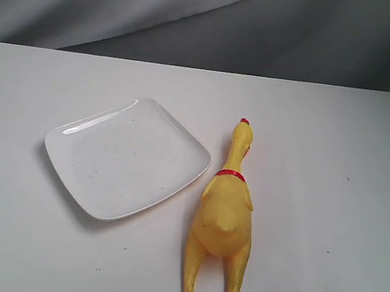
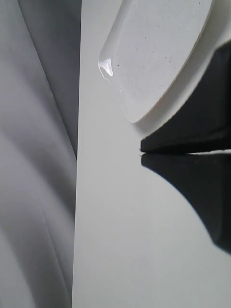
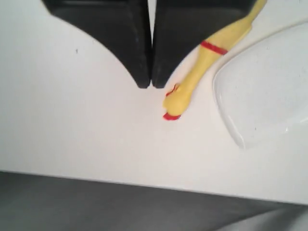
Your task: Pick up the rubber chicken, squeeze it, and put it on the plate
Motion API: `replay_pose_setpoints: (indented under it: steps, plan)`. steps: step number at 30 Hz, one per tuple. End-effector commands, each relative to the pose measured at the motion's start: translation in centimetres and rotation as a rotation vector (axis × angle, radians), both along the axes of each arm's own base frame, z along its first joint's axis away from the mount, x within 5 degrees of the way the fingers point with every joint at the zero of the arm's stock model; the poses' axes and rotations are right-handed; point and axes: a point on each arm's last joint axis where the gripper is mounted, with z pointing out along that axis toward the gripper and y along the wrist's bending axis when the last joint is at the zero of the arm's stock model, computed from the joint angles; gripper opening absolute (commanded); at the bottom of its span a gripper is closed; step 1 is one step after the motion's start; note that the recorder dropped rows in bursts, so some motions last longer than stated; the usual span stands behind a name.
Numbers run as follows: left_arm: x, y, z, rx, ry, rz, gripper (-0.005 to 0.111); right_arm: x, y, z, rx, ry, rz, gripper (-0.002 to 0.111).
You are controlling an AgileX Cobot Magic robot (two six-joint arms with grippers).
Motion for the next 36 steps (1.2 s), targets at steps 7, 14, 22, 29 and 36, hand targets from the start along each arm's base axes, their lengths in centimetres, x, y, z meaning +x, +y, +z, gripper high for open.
replay_pose_setpoints:
  steps: [7, 14, 22, 29, 36]
  plan:
    - [0.0, 0.0, -0.1, -0.006, -0.004, 0.002, 0.000, 5.9, 8.7, -12.4, -0.330, 0.346, 0.333, 0.005]
    - [0.0, 0.0, -0.1, -0.006, -0.004, 0.002, 0.000, 4.0, 13.3, -15.8, -0.445, 0.496, 0.512, 0.051]
    - [0.0, 0.0, -0.1, -0.006, -0.004, 0.002, 0.000, -1.3, 14.8, -18.3, -0.474, 0.750, 0.551, 0.056]
    - [0.0, 0.0, -0.1, -0.006, -0.004, 0.002, 0.000, -3.9, 16.2, -22.2, -0.451, 0.616, 0.509, 0.054]
    - [0.0, 0.0, -0.1, -0.006, -0.004, 0.002, 0.000, -4.2, 16.5, -23.3, -0.374, 0.567, 0.411, 0.054]
